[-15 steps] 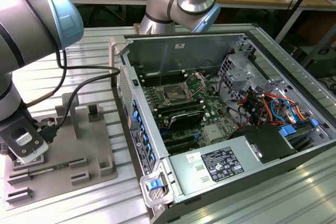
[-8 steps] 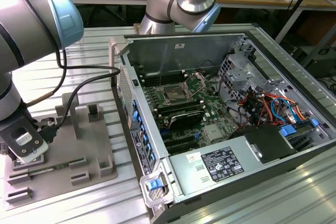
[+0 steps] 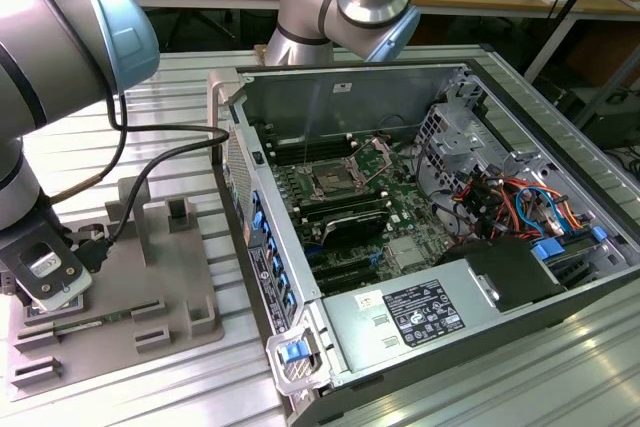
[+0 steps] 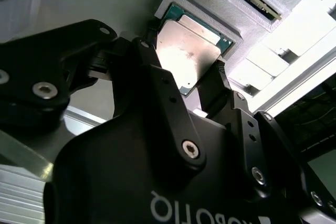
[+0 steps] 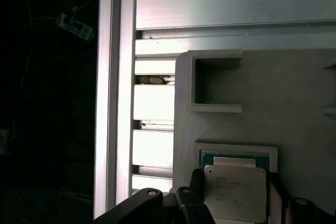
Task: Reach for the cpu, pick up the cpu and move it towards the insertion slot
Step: 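Pick up the cpu and move it towards the insertion slot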
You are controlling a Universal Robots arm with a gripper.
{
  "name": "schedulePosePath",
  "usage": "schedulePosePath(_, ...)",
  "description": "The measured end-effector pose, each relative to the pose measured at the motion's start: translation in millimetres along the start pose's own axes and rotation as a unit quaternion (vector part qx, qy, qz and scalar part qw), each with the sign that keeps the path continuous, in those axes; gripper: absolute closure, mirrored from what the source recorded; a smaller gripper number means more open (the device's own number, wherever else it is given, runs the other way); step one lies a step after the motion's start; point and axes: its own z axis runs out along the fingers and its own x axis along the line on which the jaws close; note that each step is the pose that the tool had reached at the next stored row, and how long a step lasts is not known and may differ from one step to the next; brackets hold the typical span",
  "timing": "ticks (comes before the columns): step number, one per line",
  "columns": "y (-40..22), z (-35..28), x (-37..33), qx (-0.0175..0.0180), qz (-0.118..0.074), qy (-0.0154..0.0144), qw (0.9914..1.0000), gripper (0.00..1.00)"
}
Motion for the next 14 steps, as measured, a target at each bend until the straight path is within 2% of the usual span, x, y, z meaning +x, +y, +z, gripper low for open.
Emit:
schedulePosePath(1,0.1,-7.8,-0.1,0.0021,0.0,0.0001,1.0,0.45)
schedulePosePath(4,0.4,-11.9,-0.1,0.0037,0.0,0.0001,0.99999,0.45)
schedulePosePath(8,0.7,-18.7,-0.1,0.0087,0.0,0.0003,0.99996,0.45)
schedulePosePath(14,1.2,-34.1,-0.2,0.015,0.0,0.0004,0.99989,0.45)
